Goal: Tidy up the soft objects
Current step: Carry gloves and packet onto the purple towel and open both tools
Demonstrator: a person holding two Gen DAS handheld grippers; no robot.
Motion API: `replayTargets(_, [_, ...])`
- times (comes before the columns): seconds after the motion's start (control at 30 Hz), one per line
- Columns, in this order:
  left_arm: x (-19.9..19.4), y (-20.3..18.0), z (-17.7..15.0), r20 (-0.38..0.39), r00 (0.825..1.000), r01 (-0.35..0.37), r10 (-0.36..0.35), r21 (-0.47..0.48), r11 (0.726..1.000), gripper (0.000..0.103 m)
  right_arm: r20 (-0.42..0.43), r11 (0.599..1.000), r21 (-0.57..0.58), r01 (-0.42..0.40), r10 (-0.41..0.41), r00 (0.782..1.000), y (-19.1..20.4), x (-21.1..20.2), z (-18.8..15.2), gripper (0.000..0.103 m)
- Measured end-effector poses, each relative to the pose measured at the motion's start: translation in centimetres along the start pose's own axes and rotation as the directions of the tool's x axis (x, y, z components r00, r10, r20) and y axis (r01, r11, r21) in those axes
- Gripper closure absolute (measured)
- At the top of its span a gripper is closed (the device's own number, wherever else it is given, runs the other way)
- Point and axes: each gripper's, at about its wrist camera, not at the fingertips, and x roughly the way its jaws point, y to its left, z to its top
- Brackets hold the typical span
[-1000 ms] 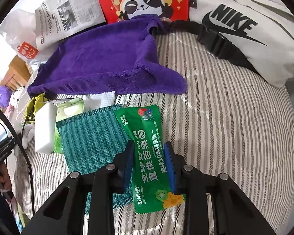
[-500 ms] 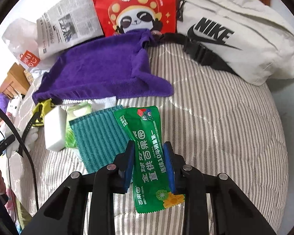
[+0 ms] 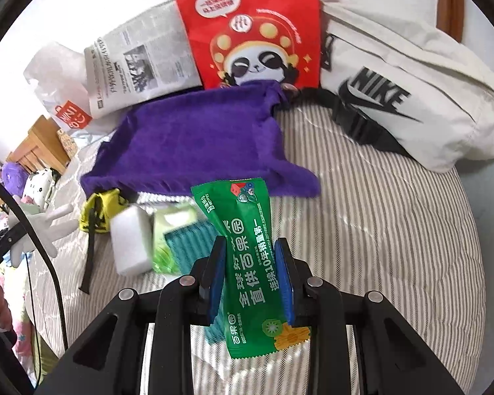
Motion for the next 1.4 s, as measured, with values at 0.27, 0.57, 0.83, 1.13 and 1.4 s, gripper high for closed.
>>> replayTargets(0.27, [1.7,0.0,2.9,0.017,1.0,0.016,-0.016,0.006,1.0,0.084,0.013,1.0,-0.023,-0.018,0.018,1.0,2.5,1.1,2.2,0.074])
replayTargets(0.57, [4.7,0.4,6.3,0.024,1.0,0.016,-0.017,0.013,1.0,0.084,0.021,1.0,-0.023,-0.018,0.019,1.0,3.8,3.0,5.2,0.074])
replayTargets(0.83, [7.4,0.6,8.9,0.018,1.0,0.011,-0.011,0.009,1.0,0.084,0.03,1.0,-0.025,-0.006,0.007,1.0,4.1,4.5,8.2,0.074])
replayTargets(1.13, [10.8,1.1,11.2,-0.014,1.0,-0.003,0.003,0.006,1.0,0.084,0.038,1.0,-0.021,0.015,-0.014,0.999,4.3,7.0,11.1,0.074])
replayTargets(1.4, [14.8,1.2,12.7,-0.054,0.998,0.018,-0.019,-0.009,1.0,0.084,0.007,0.999,-0.008,0.032,-0.032,0.999,4.0,10.7,13.3,0.074])
